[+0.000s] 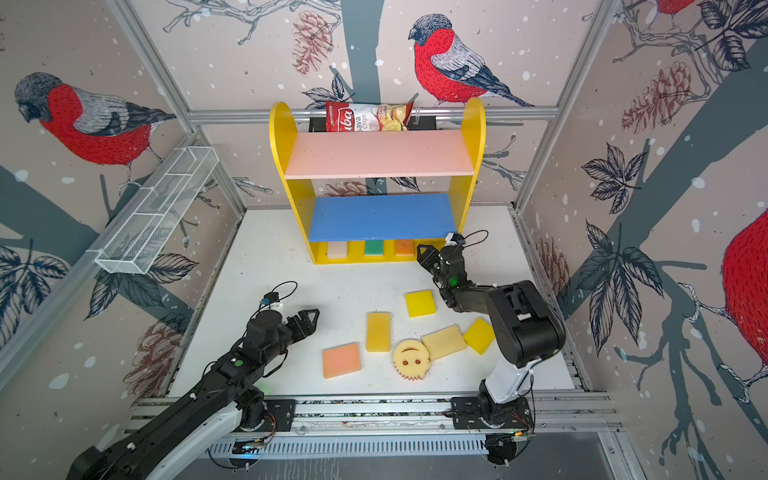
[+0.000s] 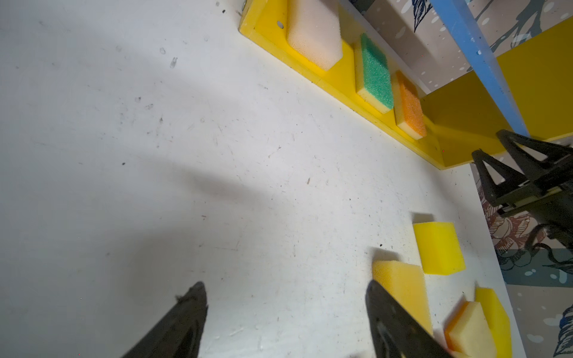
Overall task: Place and organize the cleaning sponges onto the shelf
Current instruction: 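Withdraw the right gripper while the left gripper reaches toward the long yellow sponge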
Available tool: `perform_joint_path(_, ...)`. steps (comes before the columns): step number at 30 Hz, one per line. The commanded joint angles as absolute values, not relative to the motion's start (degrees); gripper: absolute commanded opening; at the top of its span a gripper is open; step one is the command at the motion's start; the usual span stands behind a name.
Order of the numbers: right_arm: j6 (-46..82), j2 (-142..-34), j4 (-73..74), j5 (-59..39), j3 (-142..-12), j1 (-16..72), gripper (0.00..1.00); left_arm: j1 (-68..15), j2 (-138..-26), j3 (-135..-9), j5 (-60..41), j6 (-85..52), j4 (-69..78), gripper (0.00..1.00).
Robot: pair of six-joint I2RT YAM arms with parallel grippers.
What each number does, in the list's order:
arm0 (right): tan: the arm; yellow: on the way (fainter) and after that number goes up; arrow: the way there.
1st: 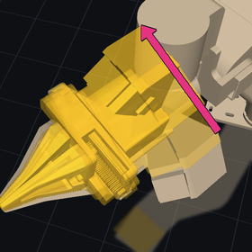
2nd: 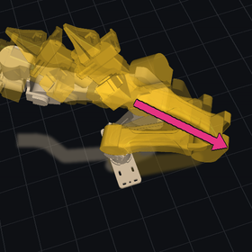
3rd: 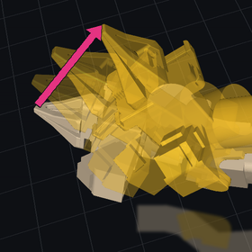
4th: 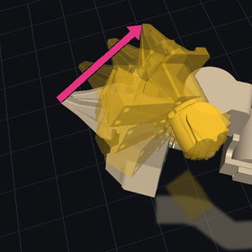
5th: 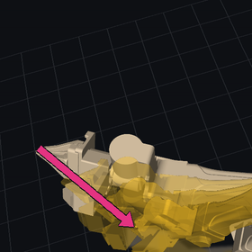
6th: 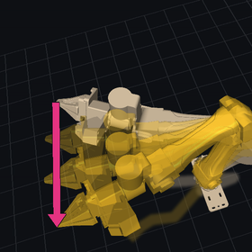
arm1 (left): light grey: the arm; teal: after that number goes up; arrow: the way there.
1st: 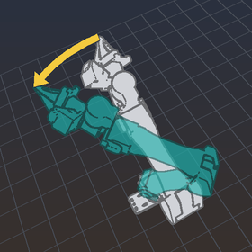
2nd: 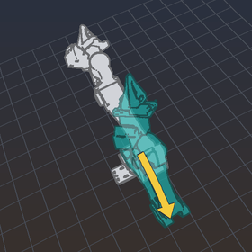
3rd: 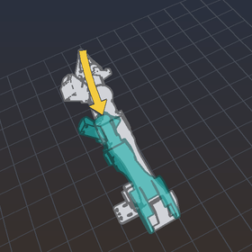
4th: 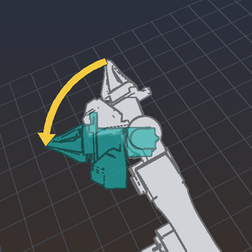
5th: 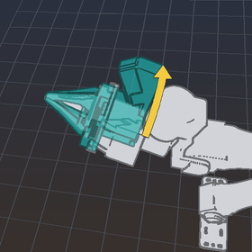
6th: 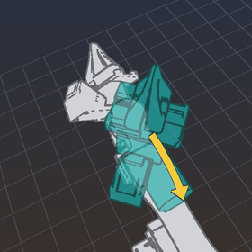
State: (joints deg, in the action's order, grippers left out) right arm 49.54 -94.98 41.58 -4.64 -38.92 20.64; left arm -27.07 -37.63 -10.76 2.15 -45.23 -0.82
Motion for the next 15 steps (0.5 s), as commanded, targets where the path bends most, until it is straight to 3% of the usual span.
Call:
perform_joint_path(1, 42.77, -89.26, 32.25, -1.64, -37.04, 21.67, 0.53, -26.85, -37.03, -11.49, 2.99, -43.38, -2.59, 0.80)
perform_joint_path(6, 34.77, -79.21, 21.58, 4.62, -34.64, 27.33, 0.56, -26.82, -38.20, -11.80, 2.64, -42.47, -1.18, 0.80)
perform_joint_path(15, 34.48, -68.11, 17.69, 3.87, -29.04, 29.21, 0.57, -26.85, -51.53, -14.85, -0.54, -41.98, 11.27, 0.81)
